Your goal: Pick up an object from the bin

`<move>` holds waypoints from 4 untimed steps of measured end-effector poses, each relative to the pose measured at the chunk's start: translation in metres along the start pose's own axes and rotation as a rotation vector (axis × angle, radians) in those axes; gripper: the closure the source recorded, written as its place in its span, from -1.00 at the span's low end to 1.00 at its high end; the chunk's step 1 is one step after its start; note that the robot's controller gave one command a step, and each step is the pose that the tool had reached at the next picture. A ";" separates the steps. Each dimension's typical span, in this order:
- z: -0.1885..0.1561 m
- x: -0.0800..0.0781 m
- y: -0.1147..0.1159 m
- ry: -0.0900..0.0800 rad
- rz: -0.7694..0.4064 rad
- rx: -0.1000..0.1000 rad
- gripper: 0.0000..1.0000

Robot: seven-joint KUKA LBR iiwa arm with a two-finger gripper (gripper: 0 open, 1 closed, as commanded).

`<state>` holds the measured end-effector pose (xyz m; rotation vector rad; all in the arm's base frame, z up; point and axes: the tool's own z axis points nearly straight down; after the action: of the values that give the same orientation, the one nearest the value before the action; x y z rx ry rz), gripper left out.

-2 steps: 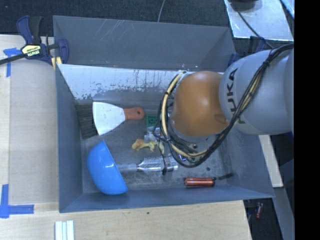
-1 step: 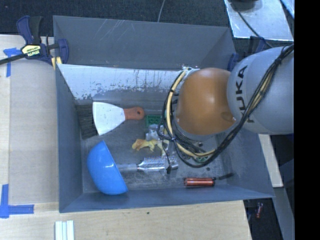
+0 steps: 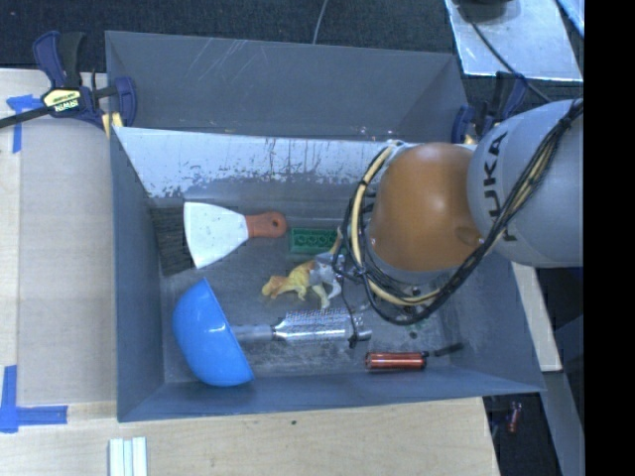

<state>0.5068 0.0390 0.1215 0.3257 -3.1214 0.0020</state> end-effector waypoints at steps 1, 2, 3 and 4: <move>0.038 -0.015 0.011 -0.014 -0.137 0.001 -1.00; 0.049 -0.011 0.020 -0.008 -0.255 0.000 1.00; 0.049 -0.011 0.020 -0.008 -0.255 0.000 1.00; 0.037 -0.009 0.020 -0.003 -0.254 -0.001 1.00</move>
Offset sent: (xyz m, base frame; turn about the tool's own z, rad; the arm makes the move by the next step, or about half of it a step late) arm 0.0044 0.0212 -0.0515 -0.2589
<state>0.5118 0.0600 0.0848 0.7191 -3.0580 -0.0004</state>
